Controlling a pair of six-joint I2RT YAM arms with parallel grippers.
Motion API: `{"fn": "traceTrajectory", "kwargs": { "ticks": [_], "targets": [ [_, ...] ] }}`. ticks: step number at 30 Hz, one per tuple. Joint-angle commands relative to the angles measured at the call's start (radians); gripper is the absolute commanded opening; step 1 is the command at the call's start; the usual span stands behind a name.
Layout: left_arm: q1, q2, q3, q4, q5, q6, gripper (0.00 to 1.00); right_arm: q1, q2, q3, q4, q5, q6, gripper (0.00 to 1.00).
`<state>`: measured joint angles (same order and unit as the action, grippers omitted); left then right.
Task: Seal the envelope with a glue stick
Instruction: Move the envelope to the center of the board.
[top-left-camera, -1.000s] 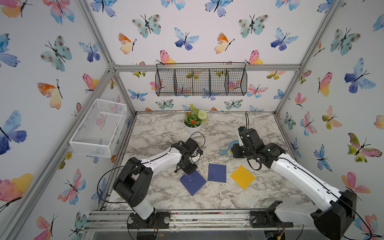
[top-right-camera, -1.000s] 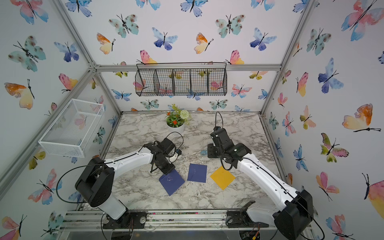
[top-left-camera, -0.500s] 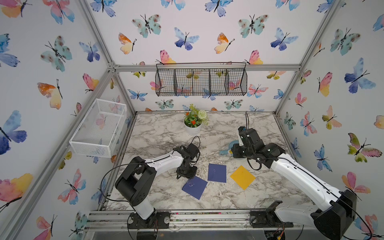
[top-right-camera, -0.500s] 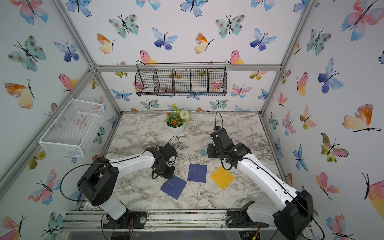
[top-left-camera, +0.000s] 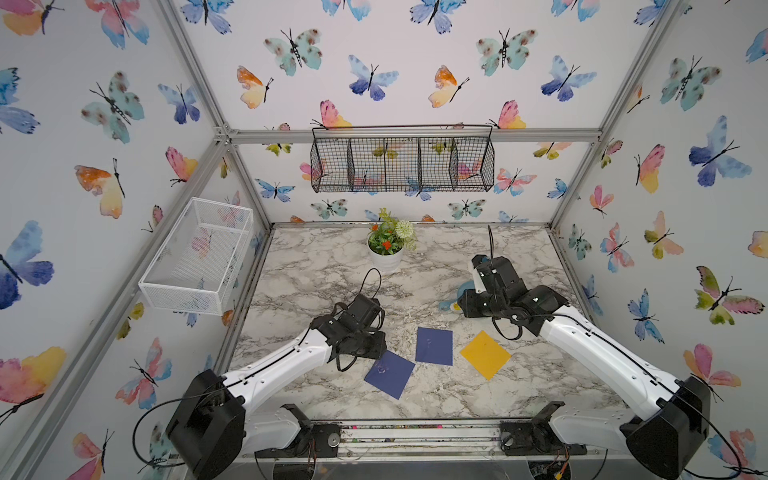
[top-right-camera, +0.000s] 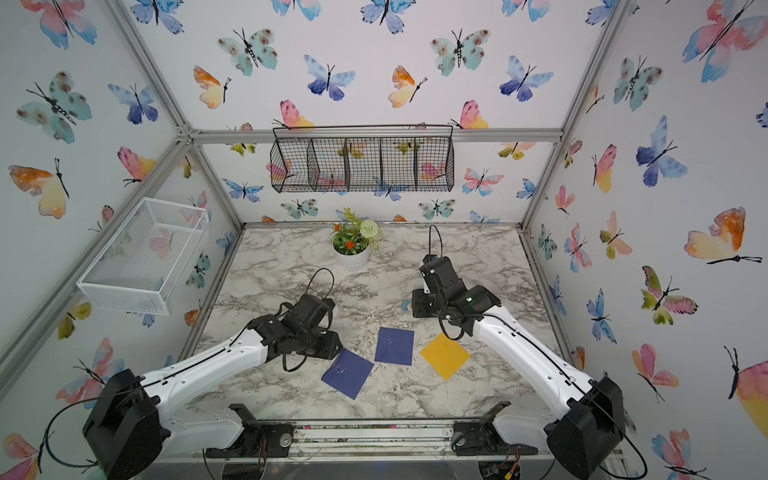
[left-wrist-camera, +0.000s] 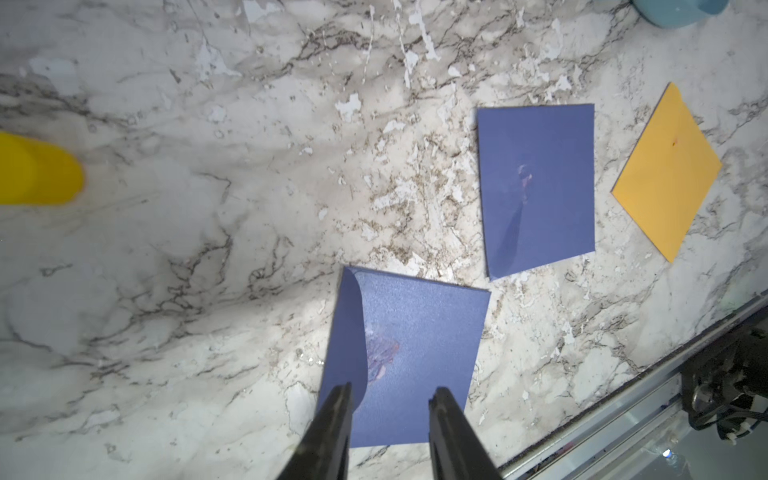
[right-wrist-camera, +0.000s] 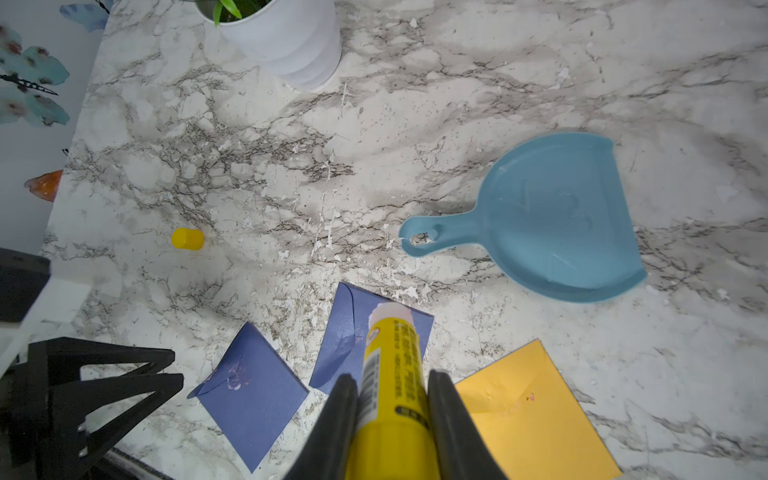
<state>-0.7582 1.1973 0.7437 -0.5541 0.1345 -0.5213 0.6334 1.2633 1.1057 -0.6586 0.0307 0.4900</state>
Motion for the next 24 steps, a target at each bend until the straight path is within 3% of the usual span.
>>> {"fn": "traceTrajectory", "kwargs": {
  "ticks": [1, 4, 10, 18, 24],
  "targets": [
    [-0.058, -0.064, -0.073, -0.003, -0.069, -0.133, 0.36, -0.004, 0.021, 0.003, 0.012, -0.052, 0.016, 0.03],
    [-0.11, -0.11, -0.134, -0.013, -0.134, -0.205, 0.36, -0.004, 0.027, 0.008, 0.012, -0.051, 0.016, 0.03],
    [-0.128, -0.112, -0.204, 0.003, -0.19, -0.238, 0.36, -0.005, 0.034, 0.016, 0.006, -0.054, 0.021, 0.03],
    [-0.127, -0.05, -0.265, 0.159, -0.159, -0.211, 0.35, -0.005, 0.031, 0.025, -0.007, -0.047, 0.025, 0.03],
    [-0.129, -0.028, -0.309, 0.225, -0.129, -0.212, 0.25, -0.004, 0.029, 0.016, -0.006, -0.067, 0.039, 0.02]
  ]
}}
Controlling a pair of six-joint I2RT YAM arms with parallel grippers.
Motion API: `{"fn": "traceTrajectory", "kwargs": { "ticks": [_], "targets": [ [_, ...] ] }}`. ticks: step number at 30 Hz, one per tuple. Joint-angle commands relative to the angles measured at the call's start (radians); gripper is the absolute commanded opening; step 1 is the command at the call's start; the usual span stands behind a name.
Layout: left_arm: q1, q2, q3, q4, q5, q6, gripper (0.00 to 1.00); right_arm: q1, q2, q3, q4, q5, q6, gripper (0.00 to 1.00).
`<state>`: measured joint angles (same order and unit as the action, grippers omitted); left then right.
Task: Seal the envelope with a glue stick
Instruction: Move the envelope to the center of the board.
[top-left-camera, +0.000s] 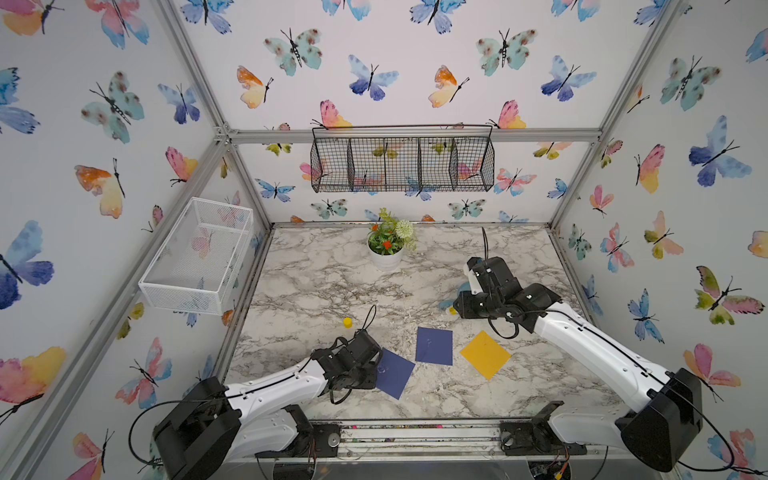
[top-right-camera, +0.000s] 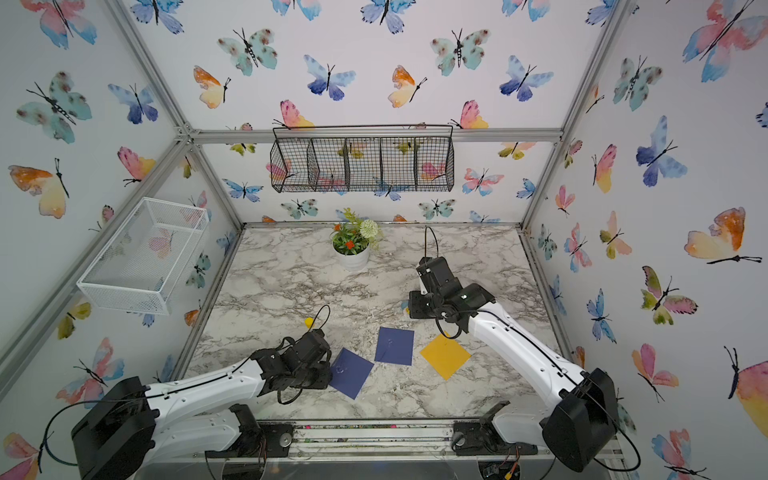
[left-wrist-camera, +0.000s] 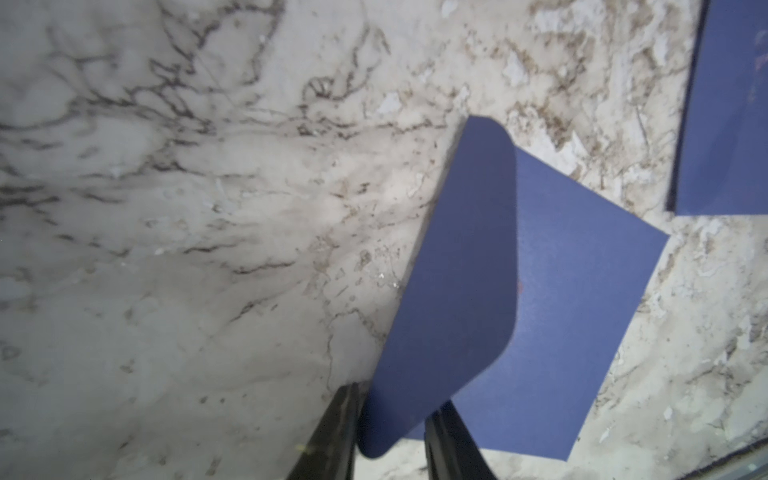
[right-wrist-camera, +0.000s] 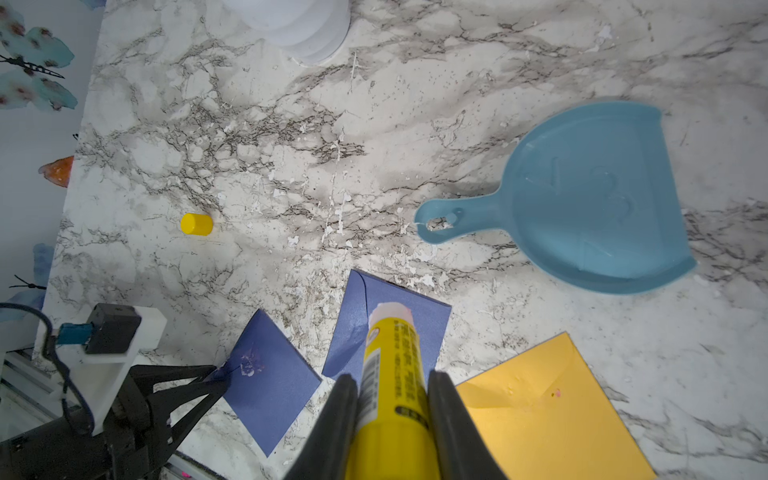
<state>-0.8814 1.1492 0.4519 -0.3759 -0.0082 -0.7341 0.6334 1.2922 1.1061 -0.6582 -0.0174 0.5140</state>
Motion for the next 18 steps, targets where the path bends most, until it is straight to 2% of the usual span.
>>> {"fn": "traceTrajectory", "kwargs": {
  "ticks": [1, 4, 9, 18],
  "targets": [
    [-0.004, 0.025, -0.021, 0.049, 0.018, 0.001, 0.22, -0.004, -0.001, 0.014, -0.007, -0.022, 0.016, 0.03],
    [-0.007, 0.019, -0.031, 0.049, 0.025, 0.001, 0.13, -0.003, 0.001, 0.007, -0.004, -0.047, 0.026, 0.03],
    [-0.011, -0.017, -0.057, 0.069, 0.044, -0.006, 0.07, 0.014, 0.017, -0.012, 0.016, -0.128, 0.063, 0.02],
    [-0.032, -0.043, -0.092, 0.099, 0.089, 0.015, 0.04, 0.256, 0.149, 0.022, 0.031, -0.053, 0.161, 0.03]
  ]
}}
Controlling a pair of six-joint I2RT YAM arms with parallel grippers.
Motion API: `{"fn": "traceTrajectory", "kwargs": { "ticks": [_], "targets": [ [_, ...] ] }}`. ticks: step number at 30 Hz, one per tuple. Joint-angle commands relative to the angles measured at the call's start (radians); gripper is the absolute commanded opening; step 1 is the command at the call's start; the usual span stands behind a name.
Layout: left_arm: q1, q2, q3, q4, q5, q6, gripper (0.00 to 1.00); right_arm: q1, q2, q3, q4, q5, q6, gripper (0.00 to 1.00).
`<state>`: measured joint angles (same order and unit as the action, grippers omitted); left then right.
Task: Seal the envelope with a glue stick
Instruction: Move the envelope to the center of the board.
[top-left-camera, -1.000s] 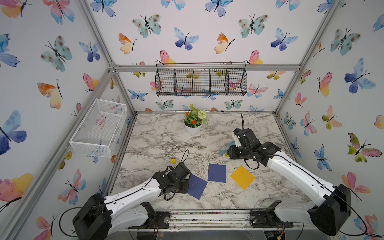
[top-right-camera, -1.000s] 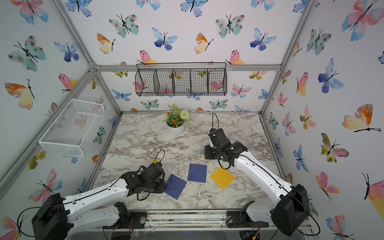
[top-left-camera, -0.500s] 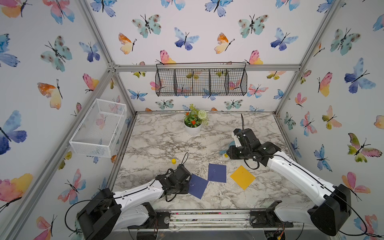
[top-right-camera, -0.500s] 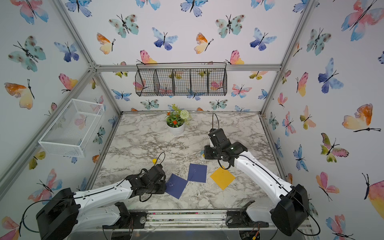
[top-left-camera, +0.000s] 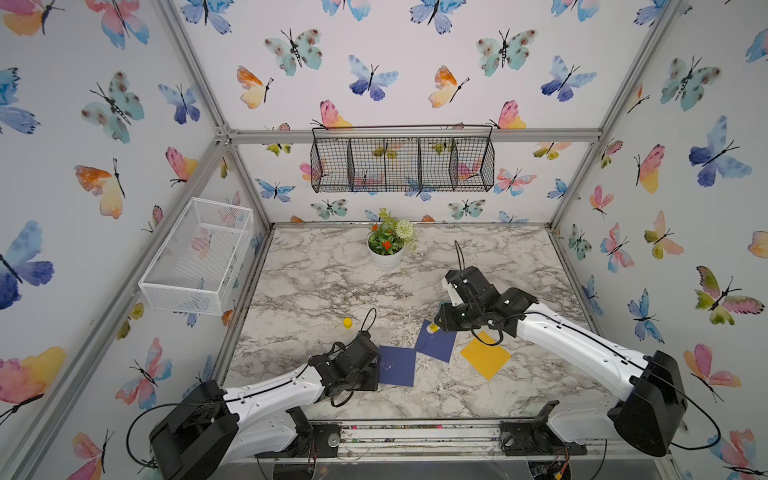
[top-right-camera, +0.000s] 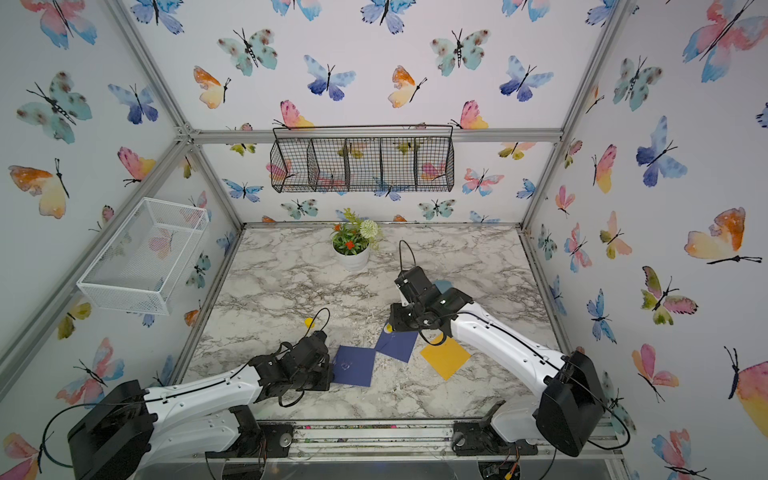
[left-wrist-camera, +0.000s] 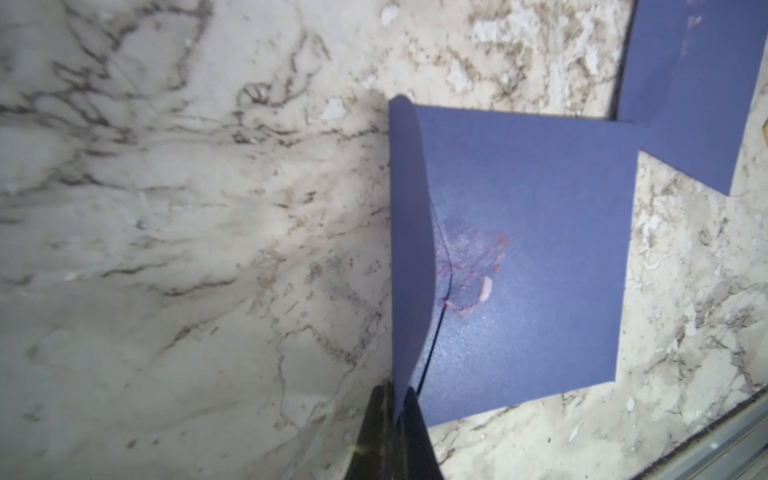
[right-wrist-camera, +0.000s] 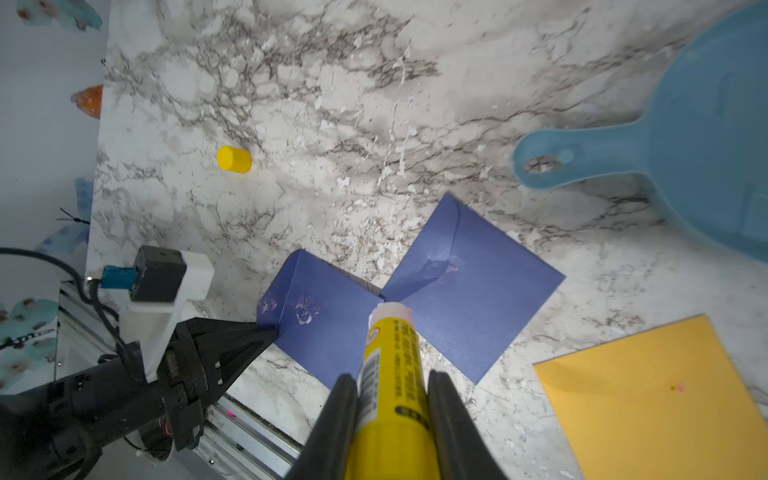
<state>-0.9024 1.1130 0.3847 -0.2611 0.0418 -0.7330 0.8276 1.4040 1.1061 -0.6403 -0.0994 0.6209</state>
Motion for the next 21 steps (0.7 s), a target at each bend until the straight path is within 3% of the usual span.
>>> {"fn": "traceTrajectory", "kwargs": {
  "ticks": [1, 9, 21],
  "targets": [
    [-0.01, -0.008, -0.027, -0.01, 0.044, 0.018, 0.03, 0.089, 0.058, 0.03, 0.014, 0.046, 0.065, 0.02],
    [-0.014, -0.051, -0.087, 0.08, 0.09, 0.026, 0.03, 0.262, 0.229, 0.109, 0.014, 0.144, 0.128, 0.03],
    [-0.013, -0.1, -0.144, 0.107, 0.12, 0.037, 0.03, 0.395, 0.394, 0.217, -0.019, 0.282, 0.121, 0.03]
  ]
}}
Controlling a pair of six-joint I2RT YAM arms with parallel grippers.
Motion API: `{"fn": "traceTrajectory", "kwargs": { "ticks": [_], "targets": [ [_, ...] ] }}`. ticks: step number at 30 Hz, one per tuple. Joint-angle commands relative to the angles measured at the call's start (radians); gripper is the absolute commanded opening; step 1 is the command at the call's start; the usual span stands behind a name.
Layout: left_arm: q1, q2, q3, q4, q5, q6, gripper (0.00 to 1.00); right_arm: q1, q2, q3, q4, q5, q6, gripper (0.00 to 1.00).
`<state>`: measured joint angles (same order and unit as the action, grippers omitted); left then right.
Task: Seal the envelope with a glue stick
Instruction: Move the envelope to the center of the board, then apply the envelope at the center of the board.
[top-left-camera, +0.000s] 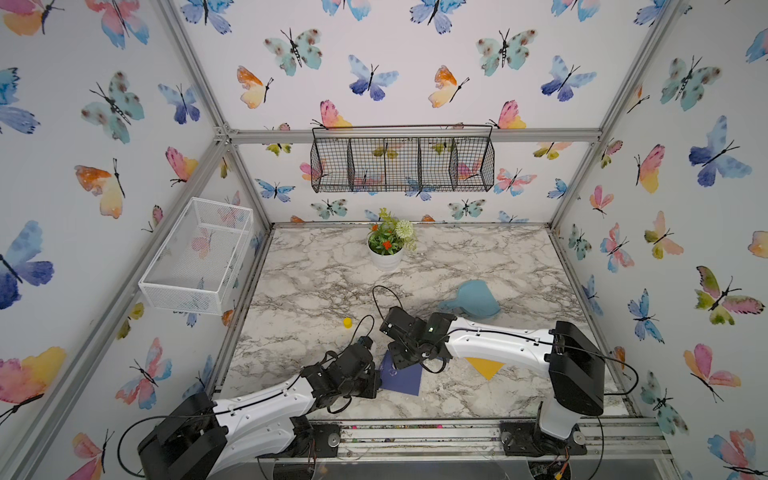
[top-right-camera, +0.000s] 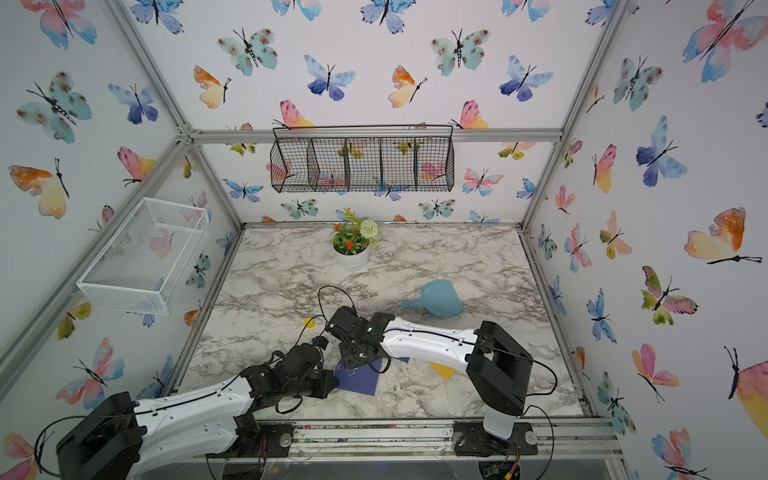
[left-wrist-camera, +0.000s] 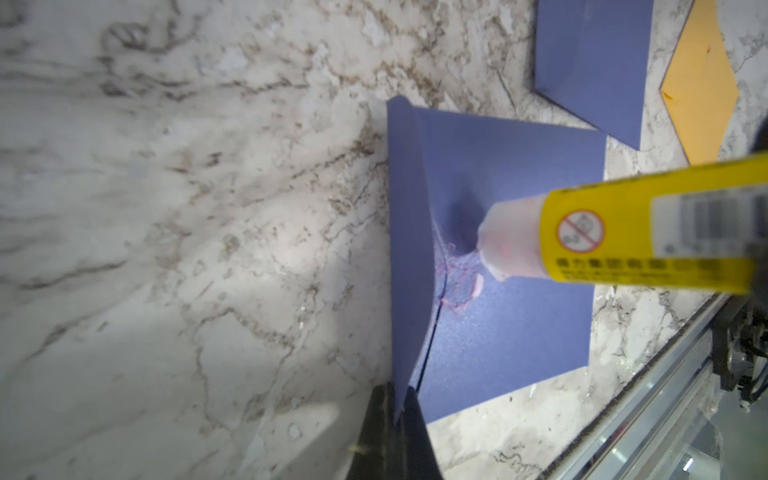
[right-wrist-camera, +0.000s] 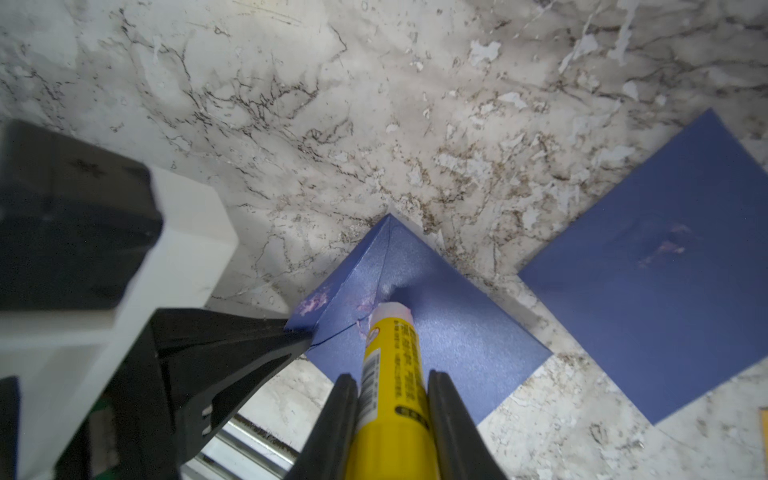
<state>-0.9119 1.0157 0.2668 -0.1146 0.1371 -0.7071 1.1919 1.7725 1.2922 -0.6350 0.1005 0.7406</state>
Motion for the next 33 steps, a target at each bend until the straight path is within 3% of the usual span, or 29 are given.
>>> {"fn": "traceTrajectory", "kwargs": {
  "ticks": [1, 18, 26, 33],
  "targets": [
    [-0.002, -0.004, -0.026, -0.039, 0.027, 0.012, 0.03, 0.041, 0.039, 0.039, -0.031, 0.101, 0.0, 0.03],
    [-0.002, -0.041, -0.054, 0.003, 0.038, 0.005, 0.0, 0.115, 0.108, 0.057, -0.078, 0.223, -0.014, 0.02],
    [0.004, -0.063, -0.079, 0.042, 0.055, 0.006, 0.0, 0.123, 0.097, -0.001, 0.016, 0.116, -0.029, 0.03],
    [0.005, -0.088, -0.09, 0.033, 0.036, 0.003, 0.0, 0.123, 0.081, -0.016, 0.031, 0.112, -0.021, 0.03]
  ]
}}
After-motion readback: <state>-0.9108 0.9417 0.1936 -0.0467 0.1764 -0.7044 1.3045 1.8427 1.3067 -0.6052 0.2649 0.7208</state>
